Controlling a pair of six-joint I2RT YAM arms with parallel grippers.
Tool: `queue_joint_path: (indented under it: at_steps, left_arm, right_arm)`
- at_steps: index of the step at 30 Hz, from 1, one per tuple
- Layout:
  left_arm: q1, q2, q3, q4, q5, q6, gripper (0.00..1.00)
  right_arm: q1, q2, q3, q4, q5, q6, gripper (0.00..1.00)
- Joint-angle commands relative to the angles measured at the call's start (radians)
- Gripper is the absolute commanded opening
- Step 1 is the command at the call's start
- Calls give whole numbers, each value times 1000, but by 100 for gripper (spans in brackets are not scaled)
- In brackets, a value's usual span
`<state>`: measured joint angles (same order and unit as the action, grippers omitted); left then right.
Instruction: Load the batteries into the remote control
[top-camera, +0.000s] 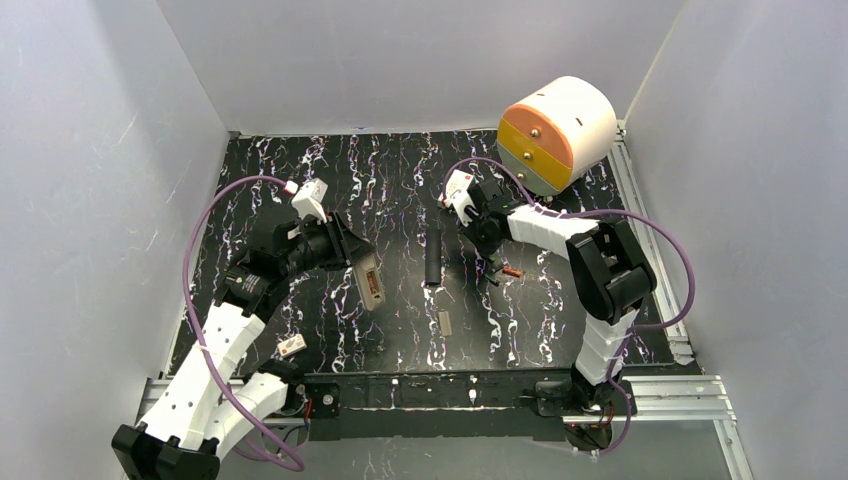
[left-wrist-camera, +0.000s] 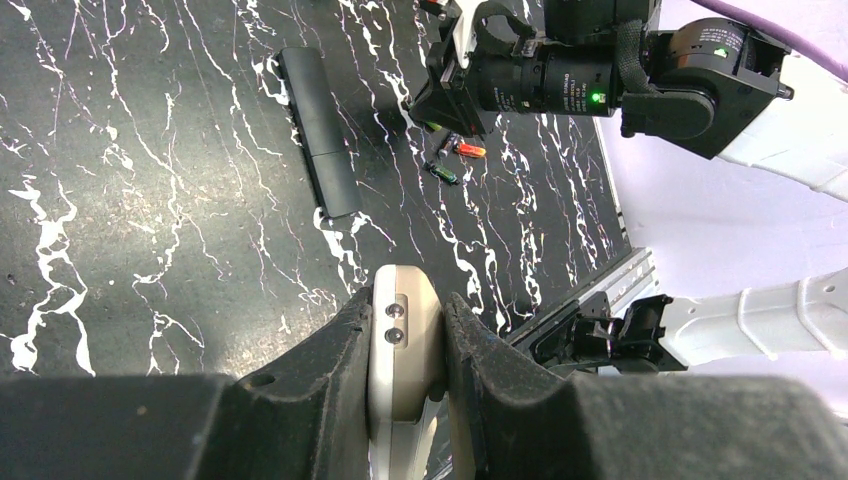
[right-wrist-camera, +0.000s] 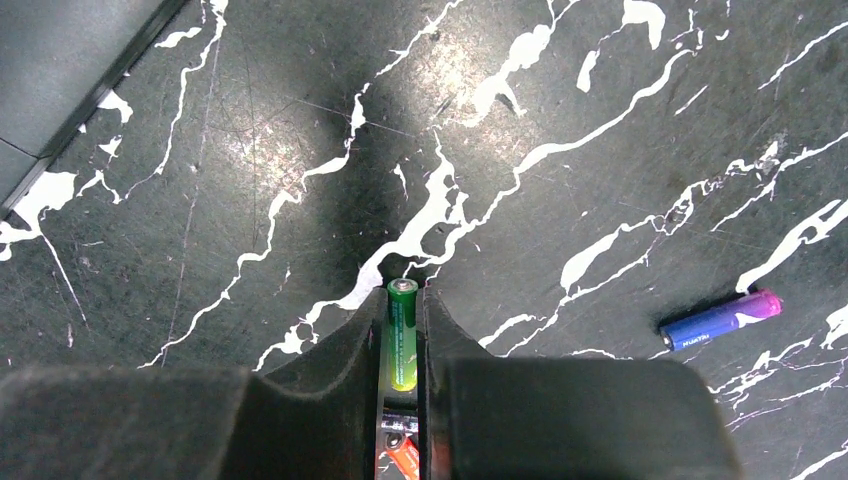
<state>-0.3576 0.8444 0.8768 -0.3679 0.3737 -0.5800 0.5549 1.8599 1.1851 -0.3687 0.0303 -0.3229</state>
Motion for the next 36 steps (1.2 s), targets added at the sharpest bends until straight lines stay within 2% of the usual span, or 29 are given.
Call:
queue_joint_path:
  at_steps: [1,6,9,12,16,18,27,31,36]
  left_arm:
    - [-3,-4,-3,3,17,11,0]
    - [-2,4,-18,45,-3,-63,0]
    - [-3,-19,-61,163,12,-147,0]
    - [-2,23,-63,236,50,-229,0]
    - [-2,74,-122,420,115,-360,0]
    - [-8,91,-128,446,115,-395,0]
    - [-19,128,-130,499,95,-442,0]
    - [-18,122,-156,521,71,-443,0]
    - [-19,137,-163,562,94,-483,0]
  right_arm:
    - [-5,52,-45,-87,75,34,12]
    - [-3,-67,-68,49,137,130,13]
    - [3,-154,-78,109,163,215,14]
    - [11,-231,-83,141,176,309,14]
    - [42,-332,-100,178,188,431,14]
    - [63,-384,-106,195,167,478,13]
    - [268,-584,-108,309,81,666,14]
    - [390,-639,-96,359,137,684,14]
    - [469,-672,-103,448,122,686,14]
